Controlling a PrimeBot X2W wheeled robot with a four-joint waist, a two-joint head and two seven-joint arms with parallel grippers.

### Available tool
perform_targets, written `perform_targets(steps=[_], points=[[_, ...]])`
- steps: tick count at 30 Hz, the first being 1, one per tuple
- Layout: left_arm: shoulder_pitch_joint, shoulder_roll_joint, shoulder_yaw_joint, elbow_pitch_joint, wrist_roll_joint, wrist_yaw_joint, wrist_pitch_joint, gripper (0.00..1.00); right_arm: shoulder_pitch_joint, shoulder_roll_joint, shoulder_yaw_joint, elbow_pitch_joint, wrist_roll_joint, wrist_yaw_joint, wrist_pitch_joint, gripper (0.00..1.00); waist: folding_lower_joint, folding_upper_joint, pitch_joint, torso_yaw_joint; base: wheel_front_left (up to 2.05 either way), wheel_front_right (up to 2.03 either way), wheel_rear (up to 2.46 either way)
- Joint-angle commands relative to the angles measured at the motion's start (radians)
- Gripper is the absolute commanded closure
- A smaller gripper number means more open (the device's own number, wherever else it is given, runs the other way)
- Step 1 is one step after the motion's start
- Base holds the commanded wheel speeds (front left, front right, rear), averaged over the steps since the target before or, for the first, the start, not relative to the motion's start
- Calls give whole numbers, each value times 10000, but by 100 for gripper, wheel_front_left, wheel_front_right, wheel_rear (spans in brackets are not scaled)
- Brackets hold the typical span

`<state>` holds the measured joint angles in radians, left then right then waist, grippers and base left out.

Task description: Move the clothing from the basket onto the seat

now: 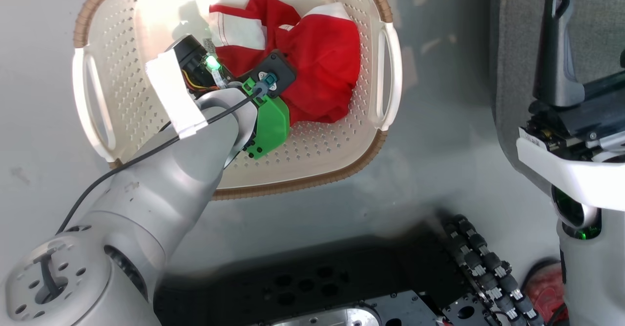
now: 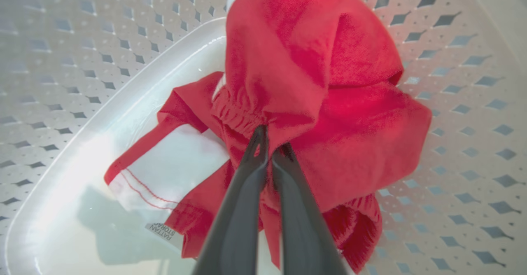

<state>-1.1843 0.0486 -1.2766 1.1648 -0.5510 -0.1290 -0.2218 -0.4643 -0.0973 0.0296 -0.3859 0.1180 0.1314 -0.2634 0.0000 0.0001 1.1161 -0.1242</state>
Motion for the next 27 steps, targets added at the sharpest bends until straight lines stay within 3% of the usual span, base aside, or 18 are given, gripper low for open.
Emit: perform_targets(steps=[1,8,11,19,27], points=[[67,37,-17,16,59,-23,-145,100,-204,16,28,29,30,-14,-18,0,0,-1,-238,90,0,0,0],[1111,27,225,-498,-333,-9,-440,100,-115,31,97,486,-10,-14,-18,0,0,-1,-1991,377,0,0,0],[1907,180,805,-1333,-369,261,-441,100,136,48,260,803,-29,-14,-18,0,0,-1,-3012,453,0,0,0],[4431,796,2980,-4075,138,883,-438,100,1056,87,553,1706,223,-14,-18,0,0,-1,-5874,478,0,0,0],[7125,968,5419,-7016,1190,1110,-441,100,2232,73,798,2548,517,-15,-18,0,0,-1,-8385,498,0,0,0]])
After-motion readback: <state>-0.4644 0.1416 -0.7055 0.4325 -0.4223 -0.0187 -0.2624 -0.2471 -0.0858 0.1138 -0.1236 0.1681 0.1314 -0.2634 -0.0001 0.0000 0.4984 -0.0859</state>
